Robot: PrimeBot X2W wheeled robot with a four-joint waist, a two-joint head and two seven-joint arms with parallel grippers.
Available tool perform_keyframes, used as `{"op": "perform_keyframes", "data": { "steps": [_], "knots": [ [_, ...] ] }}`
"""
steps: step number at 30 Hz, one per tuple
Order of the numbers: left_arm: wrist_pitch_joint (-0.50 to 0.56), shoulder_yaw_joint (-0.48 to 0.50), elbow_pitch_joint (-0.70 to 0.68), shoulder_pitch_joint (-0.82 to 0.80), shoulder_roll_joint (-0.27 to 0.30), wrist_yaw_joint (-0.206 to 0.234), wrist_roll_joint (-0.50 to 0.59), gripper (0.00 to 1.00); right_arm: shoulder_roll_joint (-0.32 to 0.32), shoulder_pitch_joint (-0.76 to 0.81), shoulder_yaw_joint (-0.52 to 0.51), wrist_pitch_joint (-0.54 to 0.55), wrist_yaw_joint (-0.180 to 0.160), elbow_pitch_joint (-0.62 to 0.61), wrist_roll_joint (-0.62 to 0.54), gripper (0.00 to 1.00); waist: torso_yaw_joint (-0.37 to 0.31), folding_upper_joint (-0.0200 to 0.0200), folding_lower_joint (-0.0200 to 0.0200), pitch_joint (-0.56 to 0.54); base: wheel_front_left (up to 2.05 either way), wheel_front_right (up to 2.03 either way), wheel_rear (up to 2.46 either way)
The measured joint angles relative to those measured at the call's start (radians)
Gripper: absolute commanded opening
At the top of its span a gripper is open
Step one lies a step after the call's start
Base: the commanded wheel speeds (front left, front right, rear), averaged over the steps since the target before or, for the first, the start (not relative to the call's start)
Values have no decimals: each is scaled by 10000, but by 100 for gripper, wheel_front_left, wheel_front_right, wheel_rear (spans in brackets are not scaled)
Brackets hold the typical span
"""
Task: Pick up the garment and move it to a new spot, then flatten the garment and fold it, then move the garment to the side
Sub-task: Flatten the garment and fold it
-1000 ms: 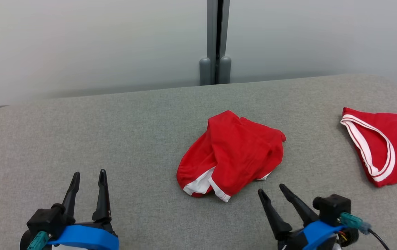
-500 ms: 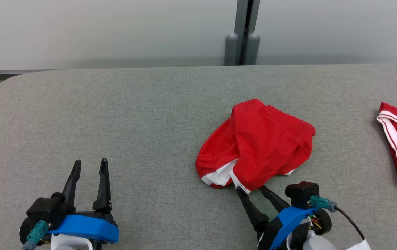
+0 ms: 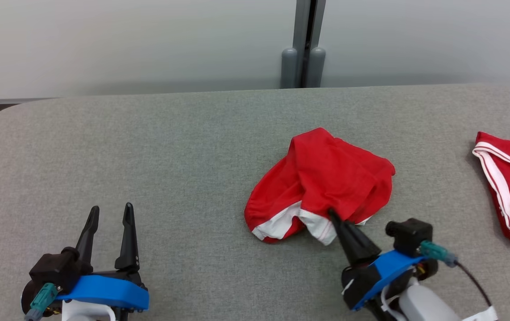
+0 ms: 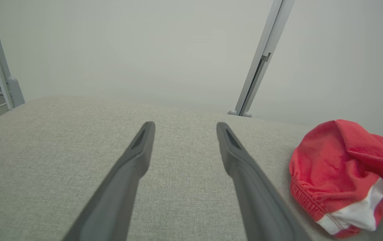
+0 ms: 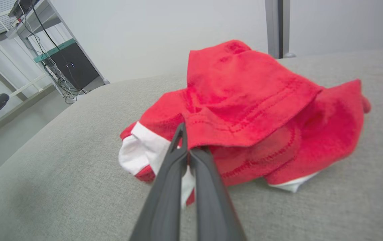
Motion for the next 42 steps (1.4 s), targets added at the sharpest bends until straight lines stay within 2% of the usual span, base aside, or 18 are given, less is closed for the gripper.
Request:
{"op": "perform_keyframes", "data": {
  "steps": [3, 7, 11, 12, 17, 22, 26, 32, 42],
  "knots": [
    [0, 21, -6, 20, -12, -2, 2, 100, -449, 2, -472, -96, 0, -299, -272, 0, -95, 0, -1, -109, 0, 0, 0],
    [0, 117, -31, 219, -29, 0, 4, 100, -1526, 287, -1755, 261, 0, -679, -1256, 0, -284, 0, -2, -282, 0, 0, 0],
    [0, 157, -84, 297, -54, 8, 23, 100, -1919, 639, -2307, 757, 0, -892, -1831, 0, -445, 0, -2, -347, 0, 0, 0],
    [-2, 157, -88, 314, -63, 6, 38, 100, -1969, 688, -2370, 830, 0, -886, -1958, 100, -465, 0, -2, -349, 0, 0, 0],
    [0, 176, -98, 354, -65, 6, 58, 100, -1845, 895, -2970, 777, 0, -836, -2424, 100, -507, 0, -2, -435, 0, 0, 0],
    [0, 226, -102, 514, -86, 6, 81, 100, -1365, 1537, -3693, 468, 0, -1170, -2757, 100, -512, 0, -3, -682, 0, 0, 0],
    [0, 284, -123, 740, -142, 6, 128, 100, -755, 2146, -4203, 228, 0, -1948, -3070, 100, -540, 0, -2, -907, 0, 0, 0],
    [-2, 489, -230, 1041, -274, 8, 157, 100, -27, 2900, -4368, 556, 0, -2970, -3206, 100, -695, 0, -3, -1126, 0, 0, 0],
    [-2, 593, -263, 1201, -447, -61, 328, 100, 309, 3266, -4550, 1135, 0, -3827, -3363, 100, -759, 0, -3, -1261, 0, 0, 0]
  ]
}}
